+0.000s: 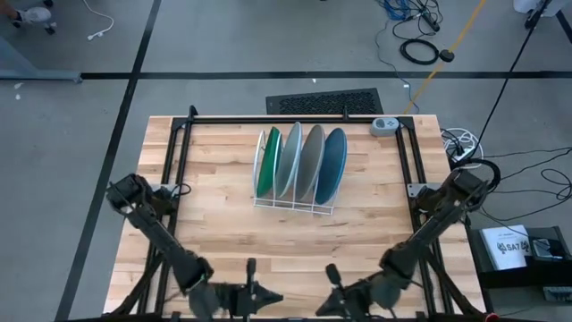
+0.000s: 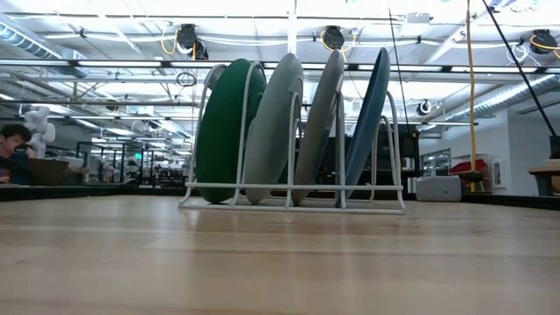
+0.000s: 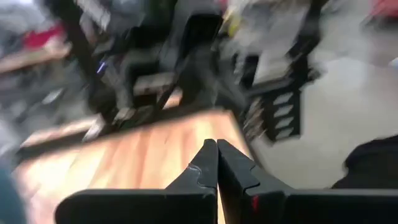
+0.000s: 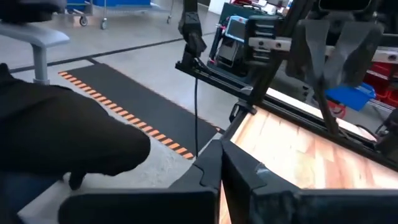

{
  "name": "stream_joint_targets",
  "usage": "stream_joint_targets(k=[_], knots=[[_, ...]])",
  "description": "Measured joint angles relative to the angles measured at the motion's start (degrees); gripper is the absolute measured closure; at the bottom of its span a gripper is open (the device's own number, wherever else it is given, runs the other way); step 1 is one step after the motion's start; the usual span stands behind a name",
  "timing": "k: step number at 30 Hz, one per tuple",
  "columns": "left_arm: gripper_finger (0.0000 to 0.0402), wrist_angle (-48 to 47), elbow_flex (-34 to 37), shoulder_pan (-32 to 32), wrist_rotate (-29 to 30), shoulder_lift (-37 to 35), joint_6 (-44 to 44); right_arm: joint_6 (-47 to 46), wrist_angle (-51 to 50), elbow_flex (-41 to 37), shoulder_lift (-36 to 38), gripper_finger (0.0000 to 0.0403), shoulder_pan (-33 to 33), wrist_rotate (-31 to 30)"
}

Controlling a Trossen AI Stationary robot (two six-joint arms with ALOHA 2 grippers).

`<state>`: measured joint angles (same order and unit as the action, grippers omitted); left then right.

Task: Sort dishes
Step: Return to Home Position

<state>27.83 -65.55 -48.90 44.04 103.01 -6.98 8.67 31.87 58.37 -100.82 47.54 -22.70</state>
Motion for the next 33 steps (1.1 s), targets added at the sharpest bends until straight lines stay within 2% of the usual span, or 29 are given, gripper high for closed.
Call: stream_joint_targets(k=[3, 5, 8, 11, 13, 17, 20, 24, 28, 33], knots=[[0.0401, 16.33, 9.1, 3.22, -7.11, -1.36, -4.88, 1.08, 4.75, -0.26, -1.91, 0.0403, -3.92, 5.32], [0.0401, 23.86, 15.49, 6.1, -10.67, -3.18, -2.91, 1.39, 6.78, -0.33, -2.64, 0.0403, -6.87, 8.91], [0.0401, 30.97, 23.88, 9.41, -12.89, -6.24, 0.33, 0.43, 7.86, -0.35, -2.93, 0.0403, -11.42, 13.95], [0.0402, 35.52, 29.87, 10.04, -13.6, -10.55, -1.45, -0.39, 7.7, -1.89, -1.85, 0.0403, -14.44, 15.12], [0.0402, 35.89, 32.55, 9.03, -12.51, -15.04, -3.68, 0.16, 8.38, -4.72, 0.62, 0.0403, -15.38, 14.71], [0.0402, 31.44, 36.77, 4.13, -4.64, -25.63, -9.27, 0.13, 11.96, -15.06, 11.28, 0.0403, -15.57, 9.24], [0.0402, 26.75, 38.64, -0.49, 1.99, -32.95, -11.43, -0.06, 16.96, -25.46, 21.44, 0.0403, -13.54, 4.25], [0.0402, 17.86, 40.26, -5.47, 8.34, -39.76, -11.66, 0.52, 24.86, -37.85, 32.73, 0.0403, -9.14, 1.62], [0.0402, 16.07, 43.55, -7.86, 13.06, -43.64, -11.65, 0.92, 29.02, -46.22, 36.99, 0.0403, -7.11, 1.16], [0.0402, 17.15, 49.33, -7.46, 13.49, -46.37, -10.17, 0.04, 32.73, -52.63, 37.15, 0.0403, -7.73, -1.0]])
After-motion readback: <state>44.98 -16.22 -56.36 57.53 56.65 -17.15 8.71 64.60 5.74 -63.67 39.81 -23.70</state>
